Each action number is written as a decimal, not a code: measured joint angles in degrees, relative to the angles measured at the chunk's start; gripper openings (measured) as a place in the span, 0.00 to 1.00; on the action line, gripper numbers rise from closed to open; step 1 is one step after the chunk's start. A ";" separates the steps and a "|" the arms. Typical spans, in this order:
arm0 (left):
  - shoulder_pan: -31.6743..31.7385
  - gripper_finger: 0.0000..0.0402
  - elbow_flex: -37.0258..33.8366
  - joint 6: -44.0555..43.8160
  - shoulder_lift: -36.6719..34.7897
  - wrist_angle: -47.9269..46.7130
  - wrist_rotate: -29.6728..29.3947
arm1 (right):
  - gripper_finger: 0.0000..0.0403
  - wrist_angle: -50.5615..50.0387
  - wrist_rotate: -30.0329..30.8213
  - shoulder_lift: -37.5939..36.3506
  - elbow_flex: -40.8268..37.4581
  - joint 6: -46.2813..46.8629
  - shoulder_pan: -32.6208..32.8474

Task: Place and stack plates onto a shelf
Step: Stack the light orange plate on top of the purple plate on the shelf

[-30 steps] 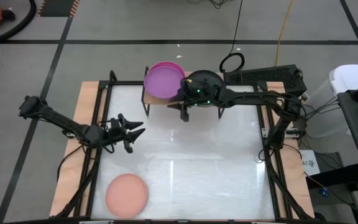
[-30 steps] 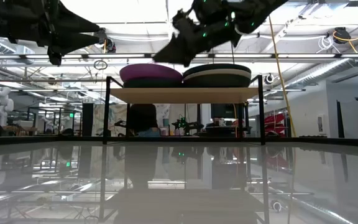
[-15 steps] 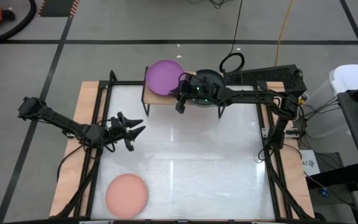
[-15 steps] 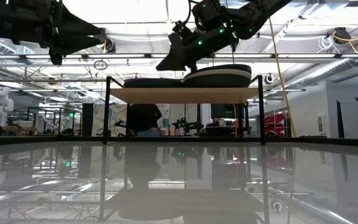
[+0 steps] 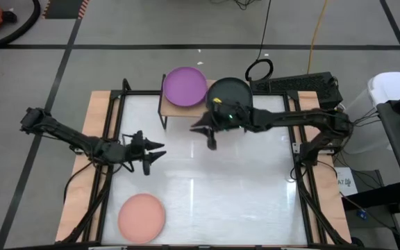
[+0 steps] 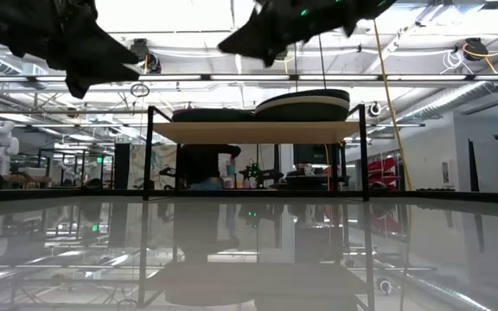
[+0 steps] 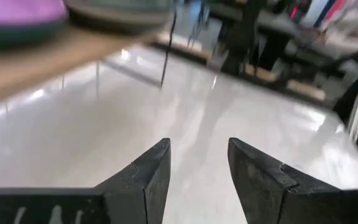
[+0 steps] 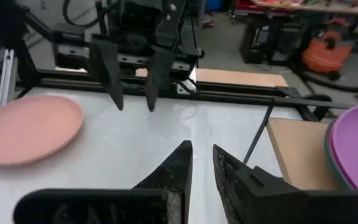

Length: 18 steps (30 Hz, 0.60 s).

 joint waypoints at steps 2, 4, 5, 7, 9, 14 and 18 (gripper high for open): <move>-0.98 0.41 2.55 -2.05 1.74 -5.33 0.12 | 0.12 0.21 3.78 -3.04 -2.91 -0.86 2.34; -2.18 0.41 4.91 -3.48 4.59 -7.51 0.41 | 0.12 0.38 7.18 -6.28 -6.39 -1.25 4.63; -2.72 0.41 5.96 -3.90 6.10 -8.21 0.96 | 0.12 0.42 8.73 -7.81 -8.45 -1.27 5.76; -3.71 0.41 7.94 -3.99 9.28 -9.14 1.82 | 0.12 2.22 11.34 -11.31 -12.97 -1.05 8.15; -4.28 0.41 10.37 -3.98 12.54 -9.59 3.04 | 0.12 4.86 13.43 -15.01 -17.99 -0.28 10.42; -4.45 0.41 17.60 -4.96 20.37 -16.32 7.61 | 0.12 16.27 18.73 -23.91 -31.00 1.33 15.50; -4.05 0.41 22.06 -6.38 25.48 -23.63 13.14 | 0.12 24.46 20.94 -29.87 -38.81 1.15 18.25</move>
